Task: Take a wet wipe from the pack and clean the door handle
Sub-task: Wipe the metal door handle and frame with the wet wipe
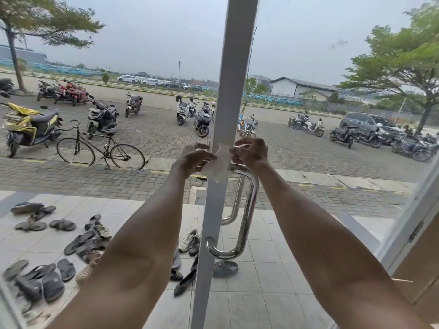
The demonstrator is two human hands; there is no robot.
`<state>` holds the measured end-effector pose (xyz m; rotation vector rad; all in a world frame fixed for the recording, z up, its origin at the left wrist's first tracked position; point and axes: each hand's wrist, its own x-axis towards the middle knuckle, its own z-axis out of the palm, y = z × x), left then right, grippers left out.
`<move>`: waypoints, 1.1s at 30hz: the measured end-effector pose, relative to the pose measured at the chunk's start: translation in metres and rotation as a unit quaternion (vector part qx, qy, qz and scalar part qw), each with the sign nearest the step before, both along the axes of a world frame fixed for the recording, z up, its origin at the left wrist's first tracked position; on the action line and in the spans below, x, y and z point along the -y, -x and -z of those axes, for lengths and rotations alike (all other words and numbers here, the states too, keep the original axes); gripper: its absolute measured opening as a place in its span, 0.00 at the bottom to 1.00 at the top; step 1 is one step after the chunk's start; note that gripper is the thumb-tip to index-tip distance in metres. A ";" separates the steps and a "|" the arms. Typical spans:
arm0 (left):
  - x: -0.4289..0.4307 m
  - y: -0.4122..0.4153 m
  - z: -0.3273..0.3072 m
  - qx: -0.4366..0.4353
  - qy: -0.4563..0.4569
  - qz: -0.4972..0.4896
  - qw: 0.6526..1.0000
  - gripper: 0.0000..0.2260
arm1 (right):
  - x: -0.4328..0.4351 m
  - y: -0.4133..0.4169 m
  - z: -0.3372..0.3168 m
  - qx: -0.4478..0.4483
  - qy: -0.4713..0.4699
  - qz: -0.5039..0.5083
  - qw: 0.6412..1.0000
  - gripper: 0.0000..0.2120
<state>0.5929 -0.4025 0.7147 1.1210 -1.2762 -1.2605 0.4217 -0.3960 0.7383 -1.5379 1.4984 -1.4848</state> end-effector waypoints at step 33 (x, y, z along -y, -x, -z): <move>0.021 -0.011 0.027 0.069 0.029 -0.161 0.984 0.13 | 0.004 -0.054 0.011 -0.538 0.033 0.120 0.834 0.08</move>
